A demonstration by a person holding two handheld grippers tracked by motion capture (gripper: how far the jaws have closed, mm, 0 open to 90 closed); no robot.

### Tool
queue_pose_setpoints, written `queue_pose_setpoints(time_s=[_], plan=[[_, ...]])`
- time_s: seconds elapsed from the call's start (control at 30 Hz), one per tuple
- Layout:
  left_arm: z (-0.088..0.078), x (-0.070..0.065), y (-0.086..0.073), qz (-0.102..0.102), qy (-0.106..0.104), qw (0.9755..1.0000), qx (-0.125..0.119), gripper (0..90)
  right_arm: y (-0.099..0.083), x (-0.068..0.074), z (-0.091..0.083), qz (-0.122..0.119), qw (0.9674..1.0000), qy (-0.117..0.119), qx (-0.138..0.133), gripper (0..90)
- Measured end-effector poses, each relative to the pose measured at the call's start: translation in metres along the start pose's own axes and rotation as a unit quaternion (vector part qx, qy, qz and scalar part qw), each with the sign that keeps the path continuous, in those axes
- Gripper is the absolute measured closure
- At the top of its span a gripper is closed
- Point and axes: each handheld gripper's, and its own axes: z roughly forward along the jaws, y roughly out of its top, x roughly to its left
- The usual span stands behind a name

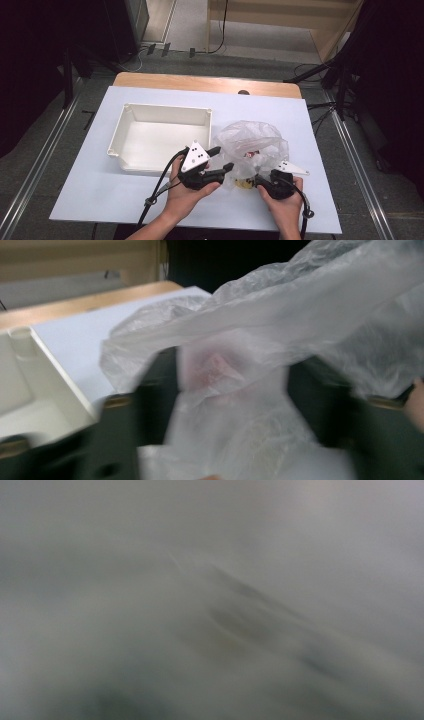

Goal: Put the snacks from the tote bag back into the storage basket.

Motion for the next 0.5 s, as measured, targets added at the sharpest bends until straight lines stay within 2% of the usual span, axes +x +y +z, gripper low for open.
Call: queue_pose_setpoints(time_s=[0.03, 0.1, 0.2, 0.3, 0.5], plan=[[0.001, 0.002, -0.001, -0.001, 0.005, 1.0, 0.007, 64.9, 0.0, 0.0, -0.004, -0.007, 0.9998, -0.015, -0.006, 46.7], [0.003, 0.005, -0.004, -0.007, 0.001, 0.9999, 0.014, 75.9, 0.002, -0.001, -0.013, -0.008, 0.9995, -0.021, -0.02, 38.8], [0.005, 0.009, -0.007, -0.014, -0.001, 0.9997, 0.022, 84.7, 0.003, -0.005, -0.028, -0.009, 0.9988, -0.025, -0.041, 30.1], [0.007, 0.012, -0.01, -0.021, -0.002, 0.9993, 0.031, 89.7, 0.007, -0.012, -0.046, -0.004, 0.9976, -0.028, -0.064, 22.3], [0.011, 0.018, -0.017, -0.033, -0.003, 0.9985, 0.043, 90.0, 0.014, -0.023, -0.065, 0.009, 0.996, -0.043, -0.078, 17.5]])
